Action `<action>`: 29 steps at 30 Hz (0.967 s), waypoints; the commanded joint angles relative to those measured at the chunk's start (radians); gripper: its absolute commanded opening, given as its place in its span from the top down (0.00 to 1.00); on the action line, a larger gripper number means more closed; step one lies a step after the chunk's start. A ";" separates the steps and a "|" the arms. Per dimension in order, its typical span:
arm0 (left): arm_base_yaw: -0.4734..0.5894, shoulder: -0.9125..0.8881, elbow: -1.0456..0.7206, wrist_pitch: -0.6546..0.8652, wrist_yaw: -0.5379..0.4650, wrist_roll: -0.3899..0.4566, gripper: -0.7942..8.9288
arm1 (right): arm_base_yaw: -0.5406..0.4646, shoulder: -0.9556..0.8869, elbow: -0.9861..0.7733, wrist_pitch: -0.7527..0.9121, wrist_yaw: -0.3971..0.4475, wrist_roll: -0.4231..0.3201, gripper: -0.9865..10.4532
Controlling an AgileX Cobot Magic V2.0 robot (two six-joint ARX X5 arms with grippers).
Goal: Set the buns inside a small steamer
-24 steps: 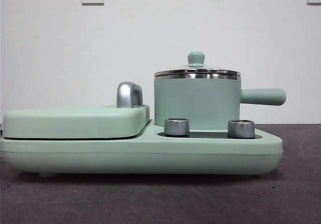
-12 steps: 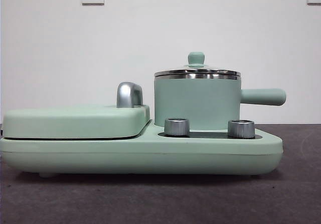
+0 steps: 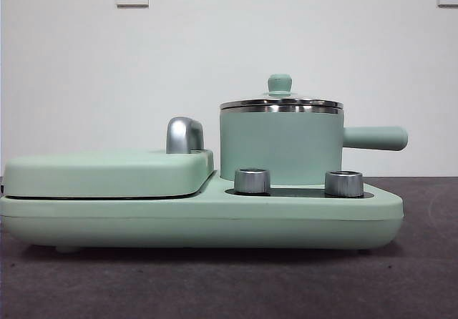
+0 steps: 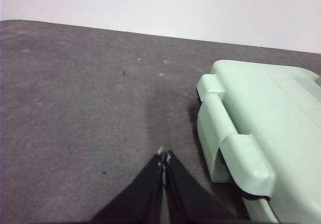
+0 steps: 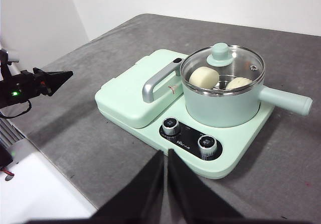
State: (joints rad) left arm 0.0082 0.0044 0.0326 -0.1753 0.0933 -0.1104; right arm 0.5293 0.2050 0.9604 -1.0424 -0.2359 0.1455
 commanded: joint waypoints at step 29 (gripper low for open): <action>-0.003 -0.001 -0.019 -0.008 -0.008 0.019 0.91 | -0.175 -0.002 -0.080 0.167 0.026 -0.006 0.91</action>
State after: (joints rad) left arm 0.0059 0.0044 0.0326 -0.1761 0.0864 -0.0971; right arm 0.3813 0.2043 0.9043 -0.9073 -0.2226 0.1452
